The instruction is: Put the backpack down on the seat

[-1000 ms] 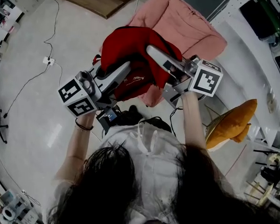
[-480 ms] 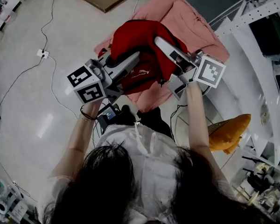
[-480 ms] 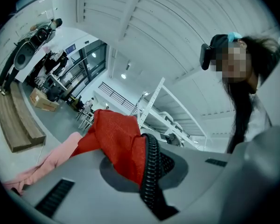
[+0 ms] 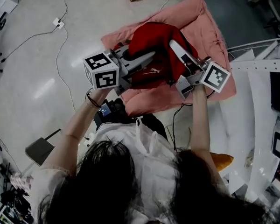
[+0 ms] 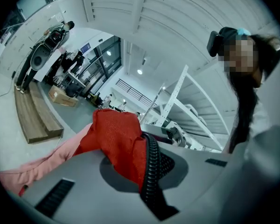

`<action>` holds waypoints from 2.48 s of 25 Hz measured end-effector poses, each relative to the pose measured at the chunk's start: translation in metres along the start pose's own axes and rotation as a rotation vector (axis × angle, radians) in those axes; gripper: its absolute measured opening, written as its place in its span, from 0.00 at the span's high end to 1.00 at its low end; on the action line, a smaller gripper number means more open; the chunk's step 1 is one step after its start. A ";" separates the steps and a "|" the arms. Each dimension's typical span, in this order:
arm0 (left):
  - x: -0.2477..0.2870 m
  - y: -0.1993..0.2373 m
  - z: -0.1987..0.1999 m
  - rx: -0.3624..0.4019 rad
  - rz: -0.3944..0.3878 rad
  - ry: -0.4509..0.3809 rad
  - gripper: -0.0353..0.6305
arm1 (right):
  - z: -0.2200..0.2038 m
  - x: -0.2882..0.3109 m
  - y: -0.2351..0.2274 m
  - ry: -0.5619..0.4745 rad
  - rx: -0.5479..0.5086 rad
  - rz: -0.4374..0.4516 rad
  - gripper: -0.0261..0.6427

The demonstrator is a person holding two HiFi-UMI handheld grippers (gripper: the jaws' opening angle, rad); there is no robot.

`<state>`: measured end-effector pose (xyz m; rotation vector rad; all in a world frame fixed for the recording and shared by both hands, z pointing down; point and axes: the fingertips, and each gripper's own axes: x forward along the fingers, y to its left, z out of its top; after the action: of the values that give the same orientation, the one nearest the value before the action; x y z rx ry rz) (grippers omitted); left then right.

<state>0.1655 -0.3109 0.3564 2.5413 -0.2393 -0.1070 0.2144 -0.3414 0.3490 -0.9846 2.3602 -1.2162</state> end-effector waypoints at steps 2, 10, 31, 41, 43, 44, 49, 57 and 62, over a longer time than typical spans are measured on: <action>0.001 0.021 -0.005 -0.009 0.038 0.019 0.89 | 0.000 0.015 -0.017 0.032 0.005 0.015 0.84; 0.023 0.104 -0.042 -0.054 0.154 0.107 0.89 | -0.003 0.053 -0.101 0.134 0.025 0.031 0.84; -0.016 0.300 -0.227 -0.389 0.502 0.421 0.88 | -0.101 0.096 -0.325 0.475 0.114 -0.224 0.84; -0.020 0.312 -0.259 -0.432 0.594 0.450 0.85 | -0.123 0.088 -0.346 0.510 0.060 -0.296 0.78; -0.026 0.319 -0.250 -0.461 0.632 0.377 0.51 | -0.121 0.090 -0.338 0.494 0.034 -0.284 0.58; -0.030 0.323 -0.240 -0.468 0.653 0.318 0.44 | -0.119 0.089 -0.337 0.481 0.032 -0.292 0.56; -0.054 0.321 -0.200 -0.426 0.688 0.202 0.43 | -0.114 0.054 -0.355 0.398 0.055 -0.429 0.54; -0.075 0.287 -0.163 -0.398 0.591 0.158 0.43 | -0.103 0.004 -0.352 0.406 -0.040 -0.564 0.53; -0.075 0.249 -0.154 -0.380 0.507 0.136 0.43 | -0.064 -0.033 -0.334 0.239 -0.056 -0.625 0.53</action>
<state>0.0750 -0.4161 0.6253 2.0337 -0.7242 0.1990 0.3482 -0.4153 0.6550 -1.7724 2.3420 -1.5532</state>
